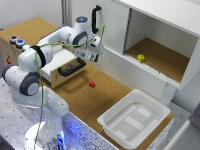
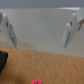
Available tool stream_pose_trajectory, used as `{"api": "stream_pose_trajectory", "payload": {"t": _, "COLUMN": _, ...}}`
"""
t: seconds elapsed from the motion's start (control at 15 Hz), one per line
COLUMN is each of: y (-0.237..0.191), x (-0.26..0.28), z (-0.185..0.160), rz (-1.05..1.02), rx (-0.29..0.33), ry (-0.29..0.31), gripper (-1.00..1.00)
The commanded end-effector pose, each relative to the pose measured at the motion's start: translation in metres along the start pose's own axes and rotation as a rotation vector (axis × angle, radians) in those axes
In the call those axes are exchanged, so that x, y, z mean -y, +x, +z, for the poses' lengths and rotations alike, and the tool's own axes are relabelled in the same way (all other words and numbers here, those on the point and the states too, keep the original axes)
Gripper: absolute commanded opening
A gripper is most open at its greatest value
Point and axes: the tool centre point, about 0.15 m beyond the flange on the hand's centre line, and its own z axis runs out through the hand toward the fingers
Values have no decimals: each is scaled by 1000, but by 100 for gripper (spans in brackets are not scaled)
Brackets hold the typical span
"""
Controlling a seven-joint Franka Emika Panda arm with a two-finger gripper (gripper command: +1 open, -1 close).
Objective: Grasp the drawer handle and close it
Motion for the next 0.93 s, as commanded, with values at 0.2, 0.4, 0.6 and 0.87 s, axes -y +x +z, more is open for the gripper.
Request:
{"api": "stream_pose_trajectory", "payload": {"t": 0.2, "y": -64, "x": 14, "z": 48, "rz": 40, "rx": 170, "ry": 45, "gripper": 100}}
{"api": "stream_pose_trajectory", "payload": {"t": 0.4, "y": -62, "x": 26, "z": 71, "rz": 24, "rx": 169, "ry": 105, "gripper": 100}}
{"api": "stream_pose_trajectory", "payload": {"t": 0.6, "y": -54, "x": 37, "z": 88, "rz": -8, "rx": 128, "ry": 153, "gripper": 100}}
{"api": "stream_pose_trajectory", "payload": {"t": 0.87, "y": -54, "x": 40, "z": 107, "rz": 6, "rx": 65, "ry": 195, "gripper": 100}}
